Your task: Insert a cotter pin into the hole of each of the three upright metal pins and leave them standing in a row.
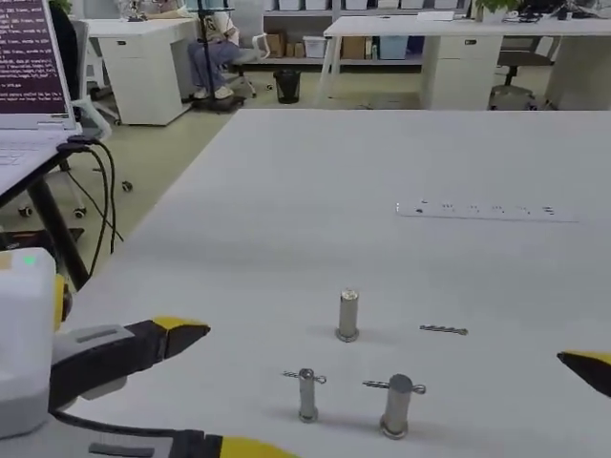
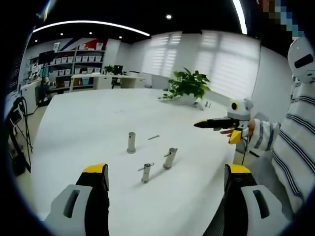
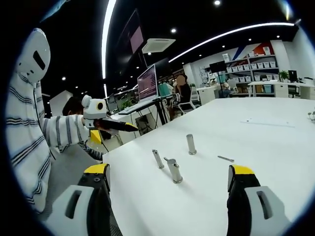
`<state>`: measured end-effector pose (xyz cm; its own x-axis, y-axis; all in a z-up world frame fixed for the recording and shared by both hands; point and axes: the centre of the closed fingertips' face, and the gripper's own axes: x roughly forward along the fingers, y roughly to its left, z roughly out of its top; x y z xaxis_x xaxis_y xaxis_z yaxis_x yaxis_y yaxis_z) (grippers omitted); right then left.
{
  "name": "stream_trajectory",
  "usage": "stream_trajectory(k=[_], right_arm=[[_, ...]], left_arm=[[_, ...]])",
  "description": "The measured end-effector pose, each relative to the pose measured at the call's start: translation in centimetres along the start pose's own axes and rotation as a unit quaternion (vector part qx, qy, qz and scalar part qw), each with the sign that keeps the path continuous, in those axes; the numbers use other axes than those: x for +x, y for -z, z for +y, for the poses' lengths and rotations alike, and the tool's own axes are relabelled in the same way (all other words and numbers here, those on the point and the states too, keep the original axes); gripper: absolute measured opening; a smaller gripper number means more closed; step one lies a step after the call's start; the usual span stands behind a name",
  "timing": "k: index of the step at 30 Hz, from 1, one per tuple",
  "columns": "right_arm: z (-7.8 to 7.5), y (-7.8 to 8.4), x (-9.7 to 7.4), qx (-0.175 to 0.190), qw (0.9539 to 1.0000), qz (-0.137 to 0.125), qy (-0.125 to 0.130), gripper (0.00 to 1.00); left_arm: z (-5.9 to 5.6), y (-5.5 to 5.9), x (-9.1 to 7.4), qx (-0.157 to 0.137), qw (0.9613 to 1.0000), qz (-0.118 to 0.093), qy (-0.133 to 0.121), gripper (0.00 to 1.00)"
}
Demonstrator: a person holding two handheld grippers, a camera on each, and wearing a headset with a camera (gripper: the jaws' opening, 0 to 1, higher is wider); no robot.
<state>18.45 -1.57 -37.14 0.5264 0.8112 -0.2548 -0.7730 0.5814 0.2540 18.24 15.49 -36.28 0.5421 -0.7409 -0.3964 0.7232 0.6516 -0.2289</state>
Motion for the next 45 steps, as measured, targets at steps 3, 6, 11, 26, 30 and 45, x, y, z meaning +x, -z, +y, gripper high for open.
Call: stream_trajectory(k=[3,6,11,26,30,45], right_arm=[[-0.5,0.2,-0.4,0.008,0.9999,0.004,0.006,0.98],[-0.6,0.1,-0.8,0.005,0.9999,0.003,0.011,0.98],[-0.9,-0.4,-1.3,0.003,0.9998,-0.001,0.02,0.98],[-1.2,1.1,-1.5,0.009,0.999,0.013,0.041,0.98],[-1.3,1.6,-1.5,0.016,0.9986,0.016,0.048,0.98],[-2.1,2.8,-1.5,0.033,0.9974,0.015,0.062,0.98]], left_arm=[[0.6,-0.2,0.4,0.02,0.9997,0.013,-0.001,0.96],[1.3,-0.6,0.8,0.021,0.9997,0.016,-0.002,0.95],[2.8,-1.4,1.7,0.029,0.9994,0.016,-0.007,0.93],[6.8,-3.1,6.4,0.069,0.9959,0.05,-0.028,0.75],[7.6,-3.1,8.3,0.071,0.995,0.065,-0.027,0.72],[9.7,-2.0,14.6,0.106,0.9848,0.137,-0.02,0.44]])
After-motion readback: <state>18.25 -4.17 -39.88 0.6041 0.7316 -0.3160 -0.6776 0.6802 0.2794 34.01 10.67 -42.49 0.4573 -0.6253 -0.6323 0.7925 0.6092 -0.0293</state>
